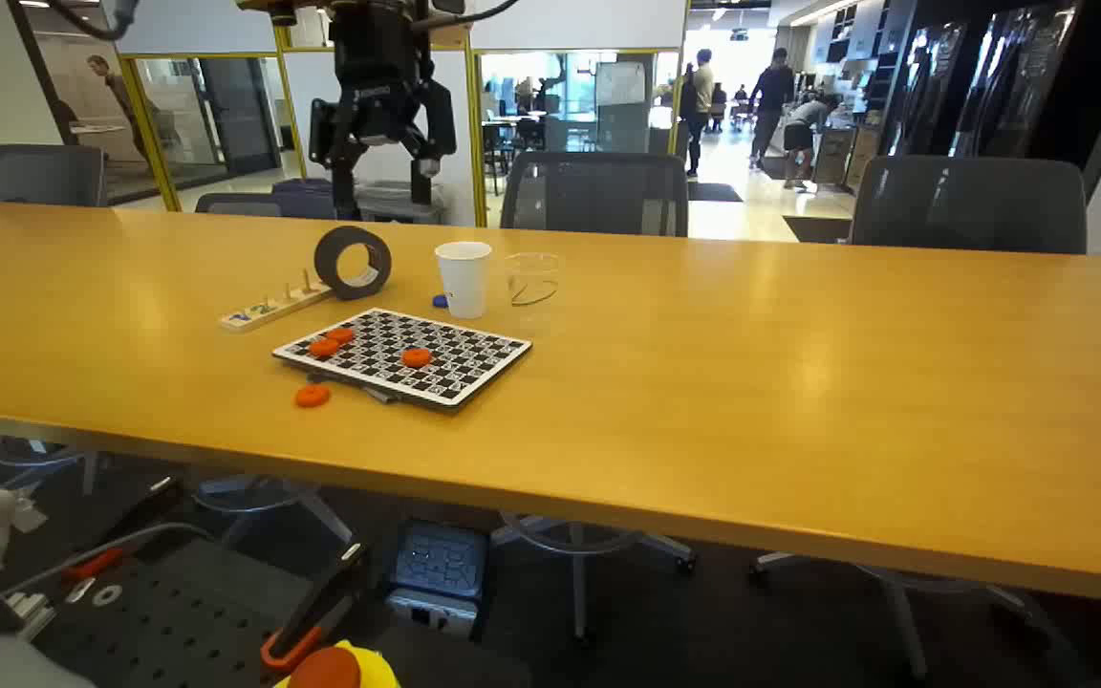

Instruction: Put the orange rings inside the clear cup. put the blue ring inside the white cup

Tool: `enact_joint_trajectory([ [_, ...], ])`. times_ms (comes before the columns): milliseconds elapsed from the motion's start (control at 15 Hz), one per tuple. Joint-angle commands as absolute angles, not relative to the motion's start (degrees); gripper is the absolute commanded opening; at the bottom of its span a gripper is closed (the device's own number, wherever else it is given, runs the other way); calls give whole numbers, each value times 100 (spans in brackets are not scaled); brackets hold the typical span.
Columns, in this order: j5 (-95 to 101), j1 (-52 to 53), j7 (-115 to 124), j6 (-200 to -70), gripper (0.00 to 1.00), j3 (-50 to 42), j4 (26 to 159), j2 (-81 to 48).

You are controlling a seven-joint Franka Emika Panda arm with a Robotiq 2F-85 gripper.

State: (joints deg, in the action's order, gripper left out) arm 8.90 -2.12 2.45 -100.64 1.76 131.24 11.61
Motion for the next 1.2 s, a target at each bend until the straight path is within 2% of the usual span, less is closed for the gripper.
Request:
enact_joint_trajectory([
  [0,899,-151,254,-10055,100,120,13095,1160],
  [533,841,-99,297,-10334,100,146,13415,1316],
  [1133,295,326,1002,-12820,100,509,15604,1825],
])
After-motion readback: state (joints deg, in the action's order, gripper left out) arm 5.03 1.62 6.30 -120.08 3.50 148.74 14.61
